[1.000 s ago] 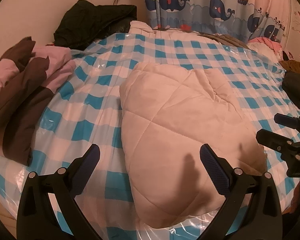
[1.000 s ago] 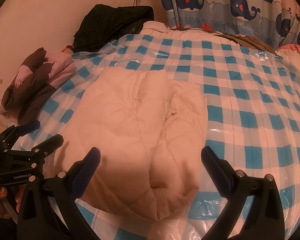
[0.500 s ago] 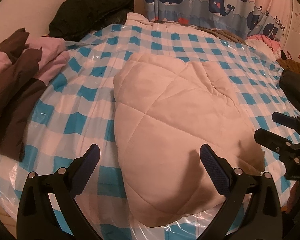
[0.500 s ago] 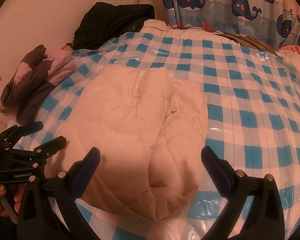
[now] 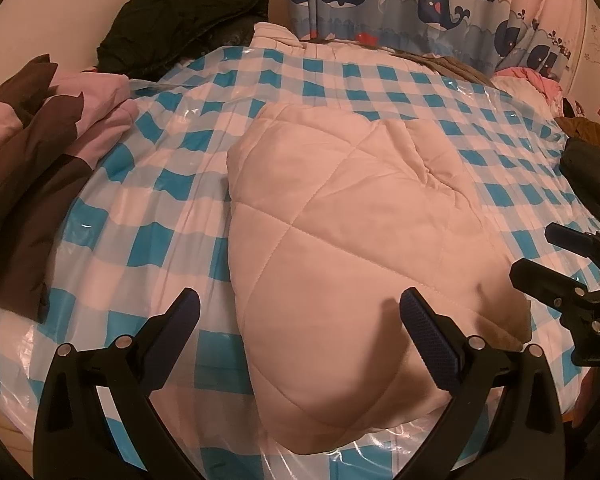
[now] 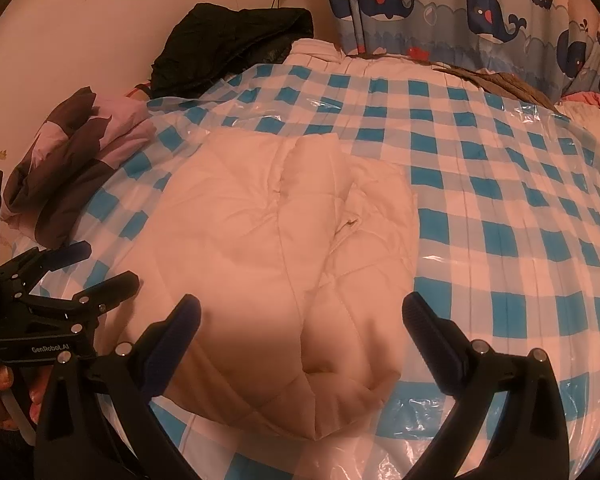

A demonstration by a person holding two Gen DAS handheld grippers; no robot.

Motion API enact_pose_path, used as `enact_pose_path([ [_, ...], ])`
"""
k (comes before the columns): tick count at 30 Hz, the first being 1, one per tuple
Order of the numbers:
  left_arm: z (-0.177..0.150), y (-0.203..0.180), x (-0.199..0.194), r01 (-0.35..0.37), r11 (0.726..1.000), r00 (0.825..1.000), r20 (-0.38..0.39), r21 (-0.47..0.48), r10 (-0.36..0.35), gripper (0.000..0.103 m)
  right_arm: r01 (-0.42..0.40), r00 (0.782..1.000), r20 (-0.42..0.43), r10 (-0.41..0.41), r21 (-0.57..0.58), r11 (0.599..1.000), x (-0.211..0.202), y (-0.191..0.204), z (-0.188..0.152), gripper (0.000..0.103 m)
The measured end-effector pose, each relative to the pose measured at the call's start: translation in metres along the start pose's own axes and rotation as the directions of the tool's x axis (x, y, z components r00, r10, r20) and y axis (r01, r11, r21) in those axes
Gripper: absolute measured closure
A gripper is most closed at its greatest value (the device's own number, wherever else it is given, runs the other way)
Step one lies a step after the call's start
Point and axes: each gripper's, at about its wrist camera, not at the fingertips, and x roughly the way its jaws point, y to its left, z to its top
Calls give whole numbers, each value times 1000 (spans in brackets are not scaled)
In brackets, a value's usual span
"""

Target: Fold large clothes

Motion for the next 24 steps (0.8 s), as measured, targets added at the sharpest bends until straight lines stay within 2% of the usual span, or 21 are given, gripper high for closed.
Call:
enact_pose_path([
  [24, 0, 2, 2, -1, 1000, 1000, -7, -2, 1, 7, 2, 1000, -2, -2, 2, 1000, 0, 1, 0, 6],
])
